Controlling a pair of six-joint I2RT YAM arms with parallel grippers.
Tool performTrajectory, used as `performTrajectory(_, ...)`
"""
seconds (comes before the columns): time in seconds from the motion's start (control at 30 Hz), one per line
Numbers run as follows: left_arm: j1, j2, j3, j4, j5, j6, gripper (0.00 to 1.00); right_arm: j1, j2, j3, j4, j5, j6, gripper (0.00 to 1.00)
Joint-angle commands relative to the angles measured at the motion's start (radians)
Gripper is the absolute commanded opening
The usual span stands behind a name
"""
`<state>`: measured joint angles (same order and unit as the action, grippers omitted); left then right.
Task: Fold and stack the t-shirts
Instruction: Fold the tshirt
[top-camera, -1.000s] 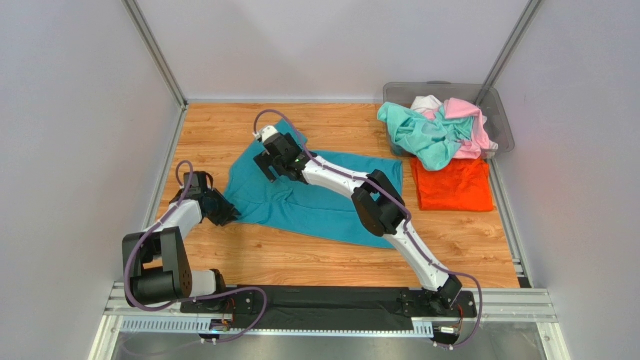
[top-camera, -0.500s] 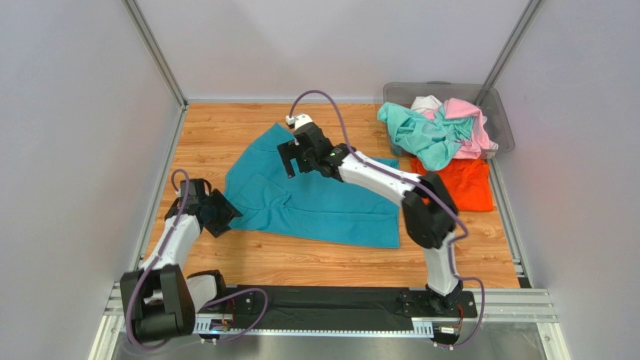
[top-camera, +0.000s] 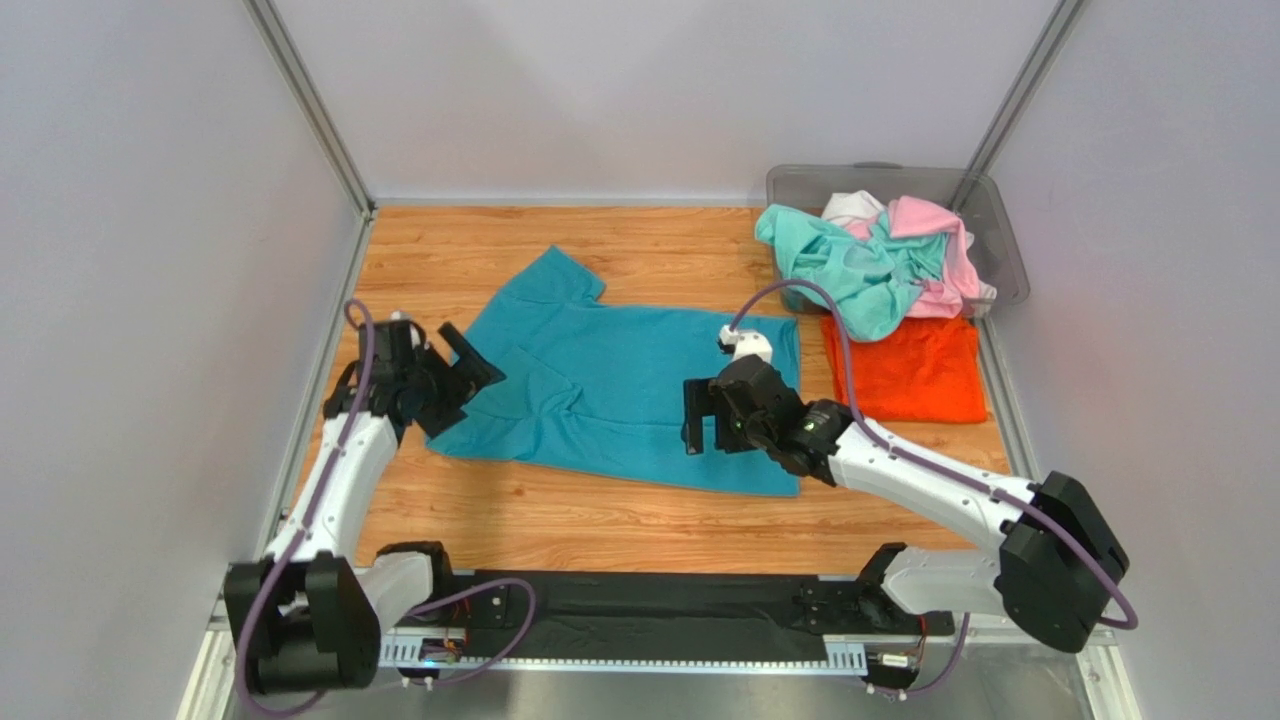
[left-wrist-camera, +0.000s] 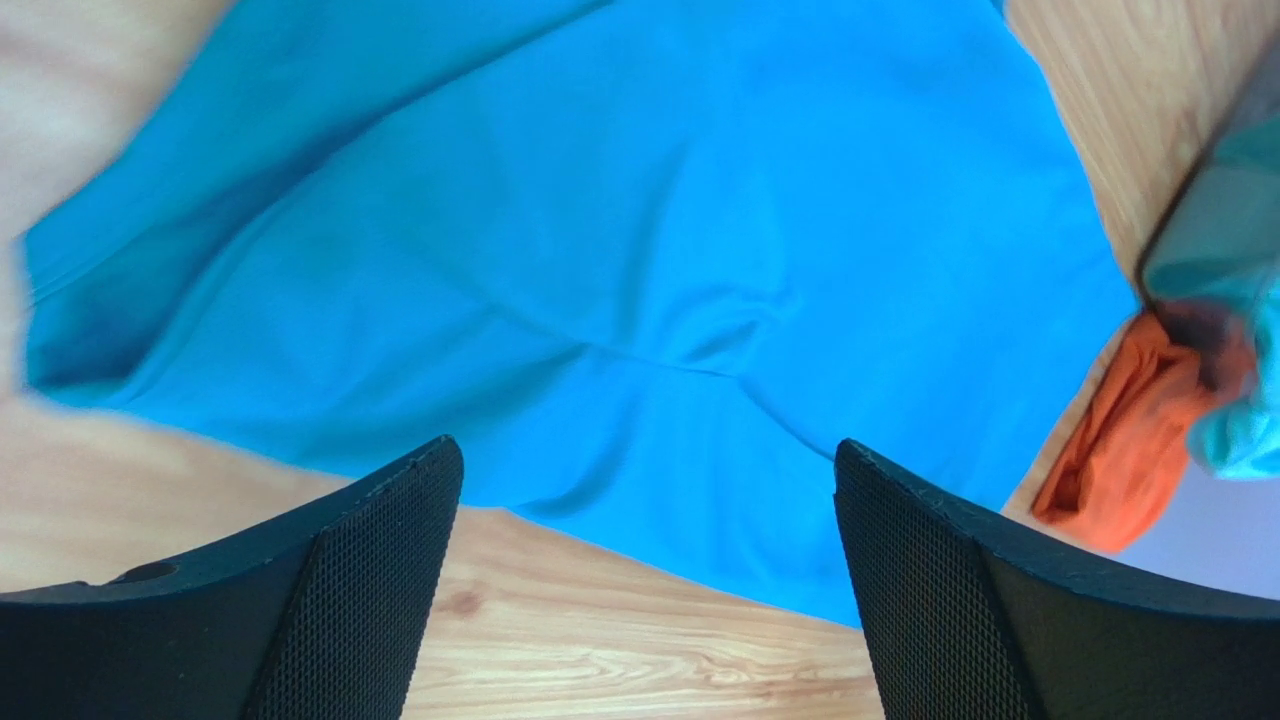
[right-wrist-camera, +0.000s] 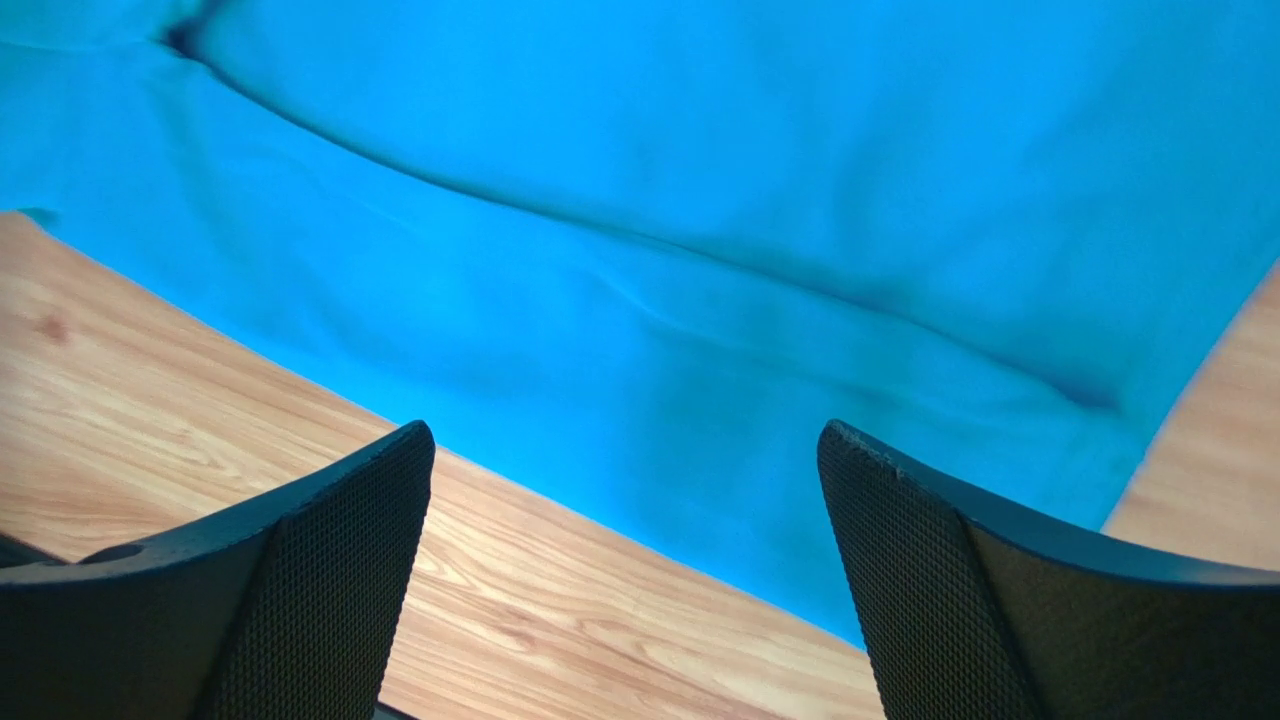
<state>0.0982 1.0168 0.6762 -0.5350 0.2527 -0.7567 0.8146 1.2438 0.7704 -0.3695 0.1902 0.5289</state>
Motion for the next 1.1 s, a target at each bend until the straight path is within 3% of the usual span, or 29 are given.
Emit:
performTrajectory(0.0, -0.095, 0.180, 0.120, 0.091, 0.000, -0.003, 1.00, -0.005, -0.060, -0.055, -0.023, 0.104, 0.097, 1.00)
performTrajectory(0.07, -0.161, 0.262, 0.177, 0.113, -0.010, -0.003, 1.00, -0.017, -0.063, -0.080, -0.028, 0.127, 0.115, 1.00)
performTrajectory(0.23, -0.183, 0.517, 0.273, 0.109, -0.006, 0.028, 1.00, -0.058, 0.005, -0.085, -0.042, 0.088, 0.131, 1.00)
performTrajectory(0.47, -0.183, 0.589, 0.178, 0.106, -0.039, 0.054, 1.00, -0.061, 0.109, -0.079, -0.042, 0.075, 0.135, 1.00)
performTrajectory(0.7, -0.186, 0.354, -0.009, 0.014, -0.185, 0.014, 1.00, -0.054, 0.126, -0.143, -0.006, -0.090, 0.178, 1.00)
performTrajectory(0.93, -0.186, 0.135, -0.128, -0.082, -0.216, -0.012, 1.00, 0.052, 0.088, -0.172, -0.019, -0.097, 0.218, 1.00)
performTrajectory(1.07, -0.186, 0.017, -0.101, -0.146, -0.256, -0.015, 1.00, 0.069, 0.037, -0.140, -0.061, -0.054, 0.223, 1.00)
